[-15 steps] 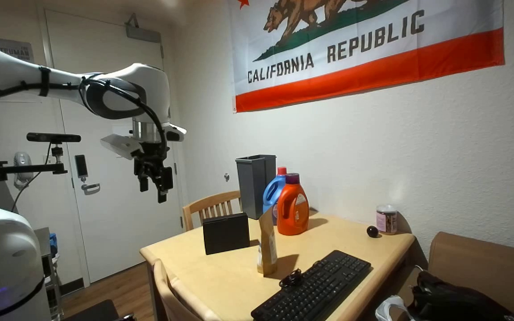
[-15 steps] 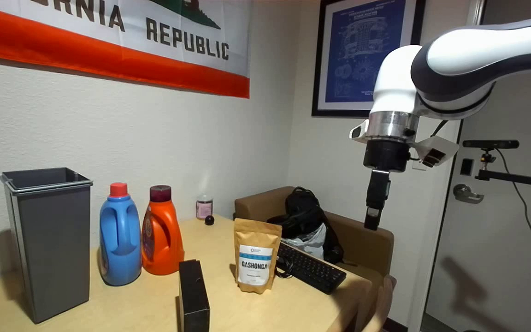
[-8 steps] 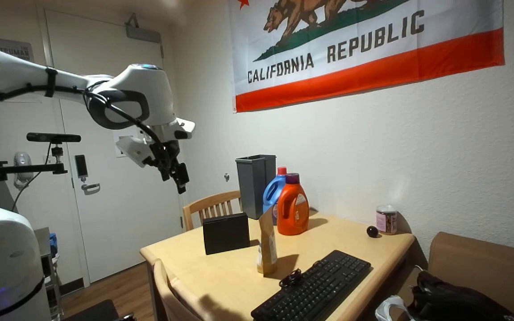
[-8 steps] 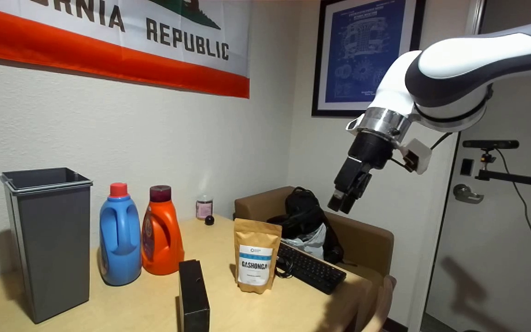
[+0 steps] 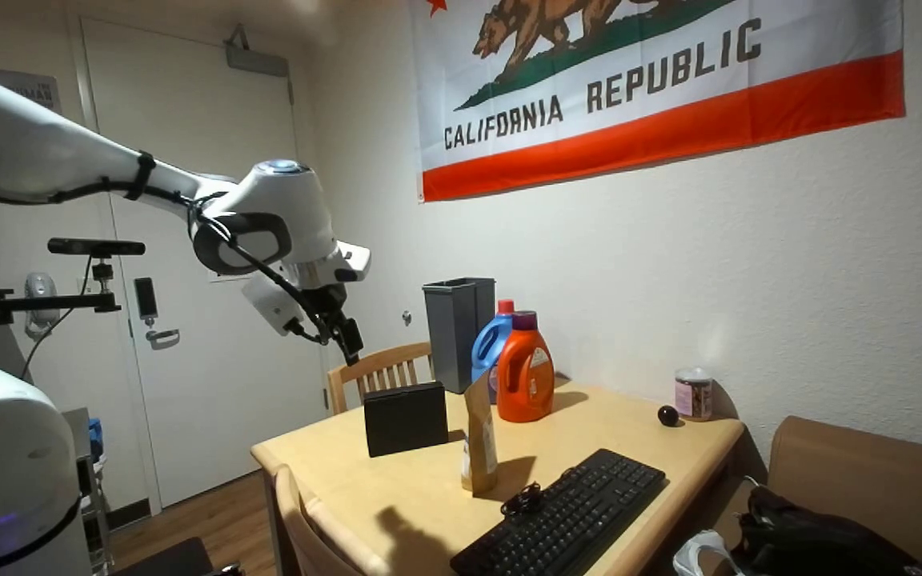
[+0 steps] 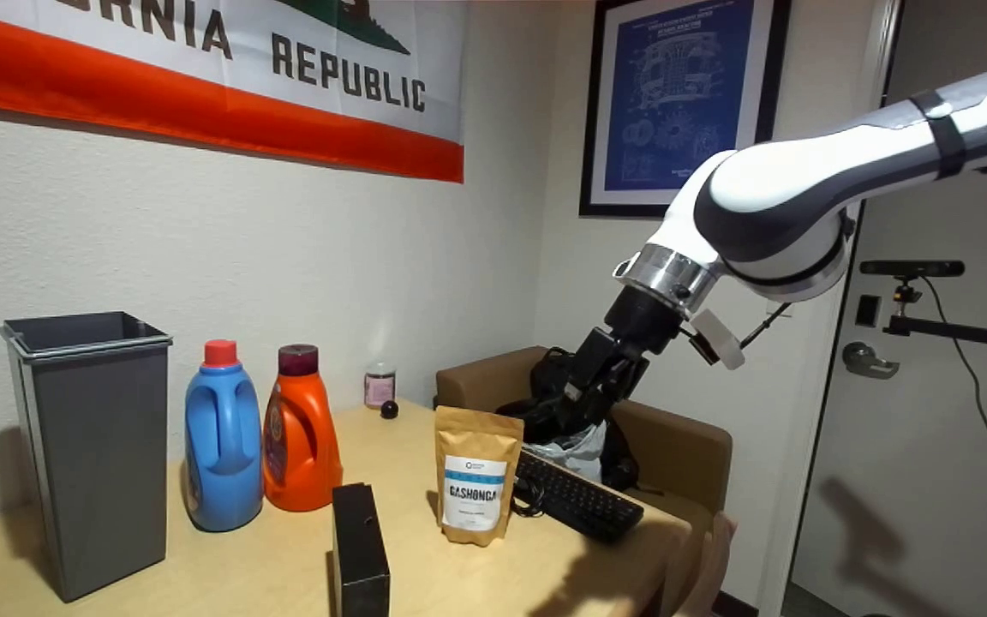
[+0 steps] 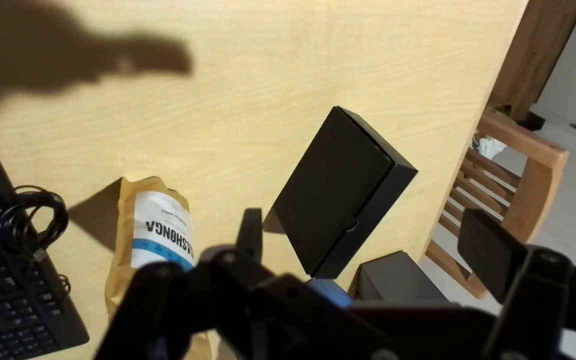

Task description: Make the black box lay on its back

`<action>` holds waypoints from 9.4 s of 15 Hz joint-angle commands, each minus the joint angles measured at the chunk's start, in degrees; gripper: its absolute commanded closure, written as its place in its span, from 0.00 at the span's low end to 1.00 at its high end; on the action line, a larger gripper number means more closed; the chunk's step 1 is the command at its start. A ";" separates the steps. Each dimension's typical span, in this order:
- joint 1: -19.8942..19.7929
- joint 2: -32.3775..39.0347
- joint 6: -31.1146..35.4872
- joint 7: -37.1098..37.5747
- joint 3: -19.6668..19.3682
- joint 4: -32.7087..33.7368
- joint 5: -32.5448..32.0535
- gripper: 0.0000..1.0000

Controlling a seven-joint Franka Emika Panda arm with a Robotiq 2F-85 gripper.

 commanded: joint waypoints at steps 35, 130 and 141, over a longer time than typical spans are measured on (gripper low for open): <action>2.55 40.40 16.41 0.33 11.28 25.22 19.80 0.00; -8.17 76.65 -10.51 -25.18 12.16 52.45 62.04 0.74; -5.99 75.58 -5.01 -20.15 10.92 54.30 53.11 0.74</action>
